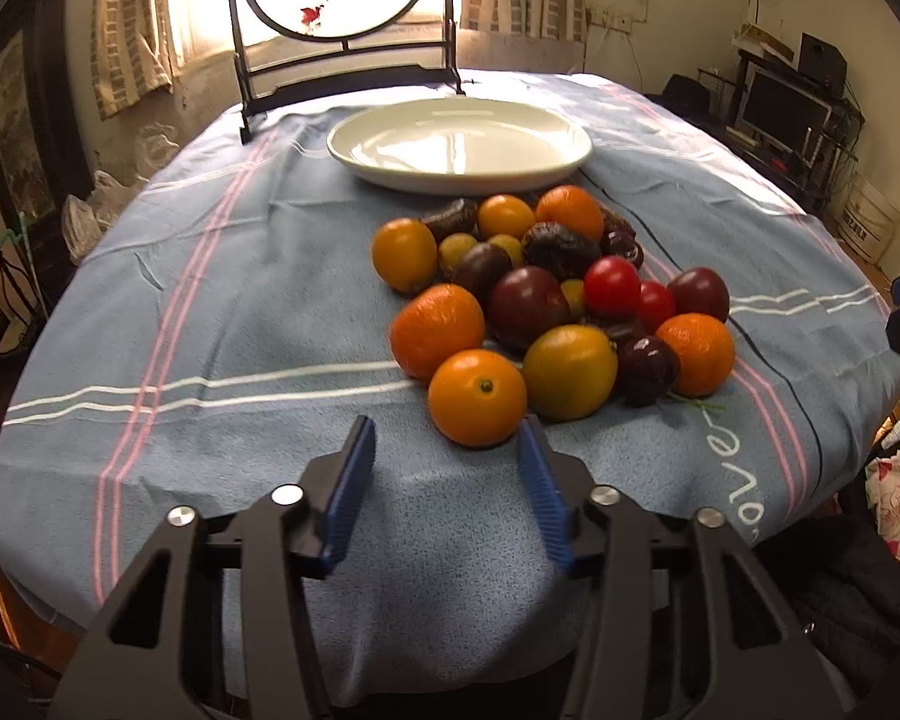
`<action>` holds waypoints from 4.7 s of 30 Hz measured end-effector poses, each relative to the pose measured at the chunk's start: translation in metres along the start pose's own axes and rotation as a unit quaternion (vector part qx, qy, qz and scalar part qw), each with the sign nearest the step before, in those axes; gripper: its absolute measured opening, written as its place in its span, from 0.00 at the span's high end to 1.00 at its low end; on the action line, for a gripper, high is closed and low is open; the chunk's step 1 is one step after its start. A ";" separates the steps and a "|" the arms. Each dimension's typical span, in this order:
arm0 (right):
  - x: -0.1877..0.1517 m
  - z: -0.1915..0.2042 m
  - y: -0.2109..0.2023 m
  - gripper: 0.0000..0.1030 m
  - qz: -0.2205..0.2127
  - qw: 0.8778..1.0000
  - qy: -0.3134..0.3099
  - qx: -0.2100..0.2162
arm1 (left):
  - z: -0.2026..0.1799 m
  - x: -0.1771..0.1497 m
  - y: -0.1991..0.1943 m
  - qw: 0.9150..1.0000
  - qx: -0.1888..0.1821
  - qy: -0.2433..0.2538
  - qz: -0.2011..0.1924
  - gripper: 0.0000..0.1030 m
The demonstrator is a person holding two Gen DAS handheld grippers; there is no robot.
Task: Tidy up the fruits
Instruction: 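Grasp a tangerine with the left gripper while the right gripper grasps a small orange, then carry both oranges over the white plate and open both grippers to release, then grasp a large tangerine with the left gripper while the right gripper grasps a dark red plum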
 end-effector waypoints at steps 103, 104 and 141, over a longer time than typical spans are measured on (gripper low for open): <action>0.042 0.019 0.058 0.41 0.056 0.992 -0.024 0.112 | 0.011 0.035 0.018 0.998 -0.023 0.060 -0.002 0.39; 0.039 0.019 0.057 0.41 0.057 0.992 -0.025 0.110 | 0.007 0.036 0.022 0.998 -0.029 0.062 0.003 0.43; 0.083 -0.001 0.081 0.62 0.059 0.984 0.018 0.165 | 0.018 0.080 -0.019 0.993 -0.097 0.018 -0.062 0.60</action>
Point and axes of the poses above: each gripper's, at about its wrist camera, not at the fingertips, and y roughly the way its jaws point, z to its left, x to its top, the point moved 9 cm from there along y, roughly the way its jaws point, and after that the axes turned 15 degrees about z, right-handed, at the moved point
